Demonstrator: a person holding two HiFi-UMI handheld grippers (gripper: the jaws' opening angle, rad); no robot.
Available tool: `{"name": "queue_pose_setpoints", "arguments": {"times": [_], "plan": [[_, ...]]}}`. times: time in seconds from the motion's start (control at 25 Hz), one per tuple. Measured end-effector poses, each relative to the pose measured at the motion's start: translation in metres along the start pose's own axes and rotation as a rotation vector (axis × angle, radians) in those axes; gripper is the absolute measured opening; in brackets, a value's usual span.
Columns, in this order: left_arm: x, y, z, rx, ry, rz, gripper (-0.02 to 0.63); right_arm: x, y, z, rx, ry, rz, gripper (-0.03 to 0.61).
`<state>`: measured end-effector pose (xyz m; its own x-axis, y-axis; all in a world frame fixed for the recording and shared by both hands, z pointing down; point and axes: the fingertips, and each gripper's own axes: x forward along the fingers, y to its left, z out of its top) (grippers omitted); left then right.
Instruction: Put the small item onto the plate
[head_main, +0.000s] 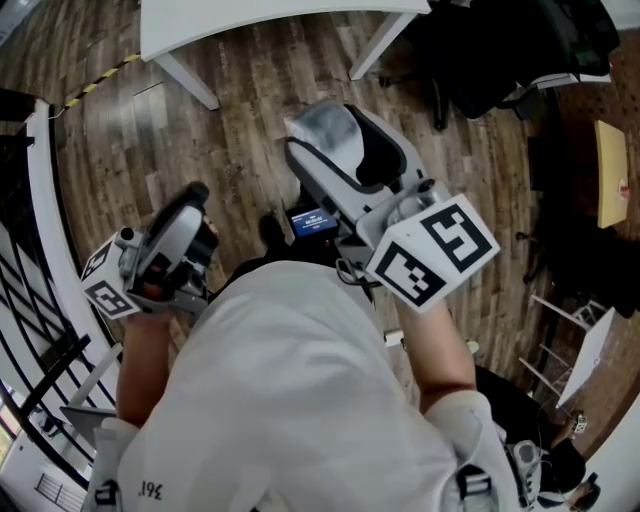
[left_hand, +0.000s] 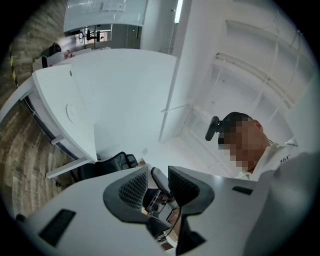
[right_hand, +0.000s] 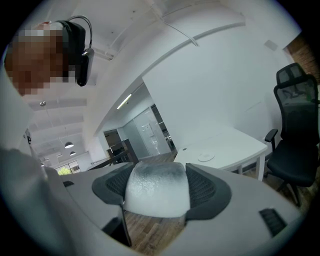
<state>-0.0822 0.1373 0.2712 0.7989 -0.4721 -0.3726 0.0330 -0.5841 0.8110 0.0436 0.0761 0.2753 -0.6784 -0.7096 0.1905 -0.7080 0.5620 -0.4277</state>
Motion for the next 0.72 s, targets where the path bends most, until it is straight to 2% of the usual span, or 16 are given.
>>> {"name": "queue_pose_setpoints", "arguments": {"times": [0.24, 0.52, 0.72], "plan": [[0.031, 0.03, 0.02, 0.033, -0.031, 0.036, 0.114, 0.037, -0.037, 0.015, 0.004, 0.023, 0.058, 0.314], [0.105, 0.06, 0.051, 0.096, -0.037, 0.045, 0.114, 0.073, -0.099, 0.063, -0.01, 0.033, 0.119, 0.314], [0.142, 0.082, 0.057, 0.108, -0.034, 0.068, 0.114, 0.086, -0.135, 0.083, -0.023, 0.044, 0.138, 0.314]]}}
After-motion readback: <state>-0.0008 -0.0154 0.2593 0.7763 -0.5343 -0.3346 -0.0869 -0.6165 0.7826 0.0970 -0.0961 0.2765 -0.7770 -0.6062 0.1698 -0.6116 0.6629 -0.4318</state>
